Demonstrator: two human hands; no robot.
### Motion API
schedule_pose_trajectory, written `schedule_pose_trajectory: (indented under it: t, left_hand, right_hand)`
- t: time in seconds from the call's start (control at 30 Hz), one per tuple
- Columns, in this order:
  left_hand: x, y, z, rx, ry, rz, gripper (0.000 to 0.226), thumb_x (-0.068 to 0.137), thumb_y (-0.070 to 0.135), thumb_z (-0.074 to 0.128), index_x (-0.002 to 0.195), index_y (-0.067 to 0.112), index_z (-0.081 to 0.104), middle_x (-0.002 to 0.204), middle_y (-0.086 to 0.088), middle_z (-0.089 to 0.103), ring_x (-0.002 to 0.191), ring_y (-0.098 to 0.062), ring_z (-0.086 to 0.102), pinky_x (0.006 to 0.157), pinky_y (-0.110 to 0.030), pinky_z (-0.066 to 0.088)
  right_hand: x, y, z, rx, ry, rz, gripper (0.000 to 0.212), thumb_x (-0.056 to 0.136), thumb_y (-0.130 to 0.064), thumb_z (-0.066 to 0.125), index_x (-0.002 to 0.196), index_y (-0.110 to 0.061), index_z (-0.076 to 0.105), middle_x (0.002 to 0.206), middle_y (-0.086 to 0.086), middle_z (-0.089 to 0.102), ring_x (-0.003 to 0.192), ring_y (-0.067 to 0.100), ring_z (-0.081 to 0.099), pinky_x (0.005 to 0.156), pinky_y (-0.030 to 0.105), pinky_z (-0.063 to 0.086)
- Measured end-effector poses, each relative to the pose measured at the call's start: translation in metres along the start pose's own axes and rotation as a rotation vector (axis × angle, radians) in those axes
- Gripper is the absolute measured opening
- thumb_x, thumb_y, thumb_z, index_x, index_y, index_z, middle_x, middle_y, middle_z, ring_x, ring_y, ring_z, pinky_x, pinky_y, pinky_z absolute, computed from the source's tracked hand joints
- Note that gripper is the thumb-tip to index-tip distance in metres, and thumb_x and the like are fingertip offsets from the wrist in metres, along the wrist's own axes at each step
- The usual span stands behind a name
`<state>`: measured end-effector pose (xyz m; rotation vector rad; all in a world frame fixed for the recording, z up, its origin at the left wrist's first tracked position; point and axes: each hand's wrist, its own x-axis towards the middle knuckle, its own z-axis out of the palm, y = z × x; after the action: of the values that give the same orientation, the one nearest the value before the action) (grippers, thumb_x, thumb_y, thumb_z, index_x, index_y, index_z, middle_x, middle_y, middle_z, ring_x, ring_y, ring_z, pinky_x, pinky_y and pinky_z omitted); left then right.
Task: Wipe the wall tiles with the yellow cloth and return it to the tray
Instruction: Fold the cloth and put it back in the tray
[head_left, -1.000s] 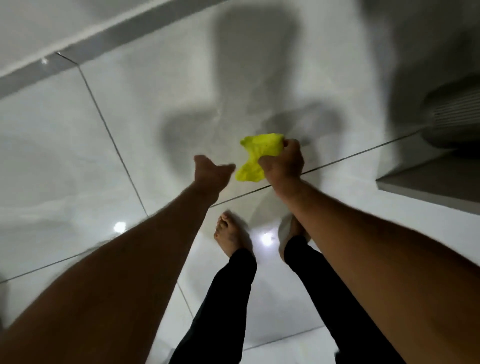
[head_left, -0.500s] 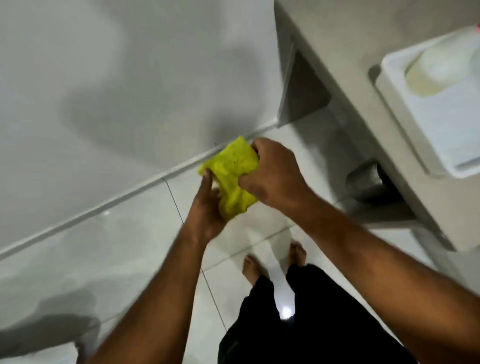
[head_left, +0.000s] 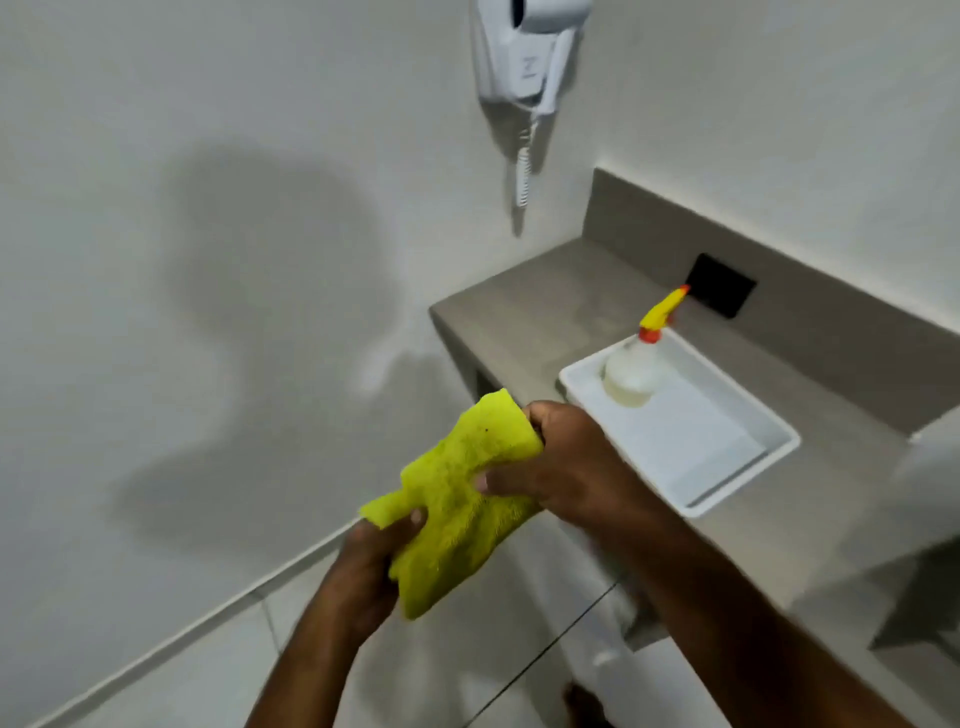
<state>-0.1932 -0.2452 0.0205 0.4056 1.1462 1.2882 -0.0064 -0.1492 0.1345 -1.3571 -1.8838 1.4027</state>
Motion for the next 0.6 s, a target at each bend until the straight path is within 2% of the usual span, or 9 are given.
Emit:
schedule_pose_trajectory:
  t: [0.07, 0.1, 0.13, 0.2, 0.27, 0.4, 0.5, 0.57, 0.6]
  left_hand:
    - [0.015, 0.006, 0.022, 0.035, 0.053, 0.001, 0.075, 0.053, 0.032, 0.089, 0.115, -0.003, 0.063, 0.102, -0.026, 0.071, 0.087, -0.036, 0.071, 0.068, -0.041, 0.06]
    - [0.024, 0.009, 0.037, 0.01, 0.066, -0.002, 0.062, 0.064, 0.024, 0.081, 0.117, -0.002, 0.063, 0.108, -0.027, 0.07, 0.091, -0.037, 0.071, 0.069, -0.042, 0.061]
    - [0.033, 0.012, 0.054, -0.011, 0.07, -0.008, 0.051, 0.07, 0.017, 0.072, 0.118, 0.0, 0.063, 0.11, -0.025, 0.07, 0.092, -0.036, 0.071, 0.071, -0.043, 0.061]
    - [0.05, 0.015, 0.091, -0.009, 0.049, -0.014, 0.039, 0.075, 0.011, 0.064, 0.113, 0.002, 0.065, 0.106, -0.022, 0.073, 0.091, -0.034, 0.072, 0.069, -0.043, 0.061]
    - [0.069, 0.011, 0.133, 0.039, 0.044, -0.009, 0.037, 0.072, 0.011, 0.068, 0.108, 0.003, 0.068, 0.101, -0.021, 0.074, 0.089, -0.035, 0.073, 0.069, -0.044, 0.061]
    - [0.117, -0.022, 0.203, 0.181, 0.175, -0.005, 0.039, 0.068, 0.009, 0.08, 0.106, 0.004, 0.071, 0.101, -0.02, 0.075, 0.09, -0.035, 0.072, 0.082, -0.046, 0.057]
    - [0.15, -0.051, 0.248, 0.154, 0.232, -0.096, 0.033, 0.074, 0.001, 0.074, 0.106, 0.003, 0.071, 0.098, -0.021, 0.075, 0.087, -0.035, 0.073, 0.073, -0.044, 0.06]
    - [0.166, -0.065, 0.27, 0.15, 0.263, -0.117, 0.026, 0.075, -0.003, 0.071, 0.1, 0.004, 0.072, 0.089, -0.019, 0.075, 0.076, -0.03, 0.073, 0.062, -0.037, 0.061]
    - [0.174, -0.071, 0.278, 0.159, 0.283, -0.123, 0.023, 0.075, -0.005, 0.071, 0.095, 0.006, 0.072, 0.086, -0.016, 0.075, 0.073, -0.028, 0.073, 0.061, -0.037, 0.061]
  right_hand:
    - [0.008, 0.012, -0.03, 0.019, 0.018, 0.029, 0.029, 0.063, -0.024, 0.085, 0.084, -0.017, 0.065, 0.074, 0.001, 0.069, 0.063, 0.003, 0.065, 0.057, 0.026, 0.056]
    - [0.012, 0.019, -0.048, 0.027, 0.047, 0.044, 0.028, 0.067, -0.027, 0.079, 0.09, -0.016, 0.067, 0.081, 0.007, 0.071, 0.072, 0.011, 0.068, 0.066, 0.033, 0.059]
    - [0.017, 0.027, -0.067, 0.018, 0.069, 0.07, 0.029, 0.073, -0.025, 0.072, 0.098, -0.011, 0.067, 0.089, 0.012, 0.071, 0.08, 0.02, 0.069, 0.074, 0.039, 0.059]
    - [0.026, 0.044, -0.104, -0.015, 0.08, 0.108, 0.027, 0.084, -0.014, 0.062, 0.108, -0.003, 0.065, 0.093, 0.013, 0.066, 0.084, 0.023, 0.062, 0.075, 0.035, 0.055]
    - [0.034, 0.065, -0.144, -0.04, 0.14, 0.089, 0.029, 0.083, -0.016, 0.062, 0.108, -0.002, 0.064, 0.093, 0.013, 0.065, 0.085, 0.021, 0.059, 0.068, 0.022, 0.05]
    - [0.06, 0.111, -0.21, -0.114, 0.341, 0.187, 0.036, 0.077, -0.011, 0.071, 0.112, -0.011, 0.063, 0.104, 0.011, 0.069, 0.09, 0.024, 0.065, 0.075, 0.034, 0.054]
    - [0.079, 0.15, -0.238, -0.2, 0.404, 0.237, 0.042, 0.075, -0.01, 0.072, 0.116, -0.01, 0.06, 0.11, 0.01, 0.067, 0.096, 0.025, 0.063, 0.077, 0.024, 0.044]
    - [0.091, 0.175, -0.247, -0.263, 0.417, 0.261, 0.043, 0.075, -0.008, 0.071, 0.116, -0.009, 0.059, 0.112, 0.012, 0.067, 0.101, 0.029, 0.062, 0.078, 0.022, 0.039]
    - [0.097, 0.187, -0.25, -0.276, 0.419, 0.275, 0.043, 0.074, -0.007, 0.07, 0.116, -0.008, 0.059, 0.113, 0.013, 0.067, 0.103, 0.03, 0.062, 0.078, 0.022, 0.038]
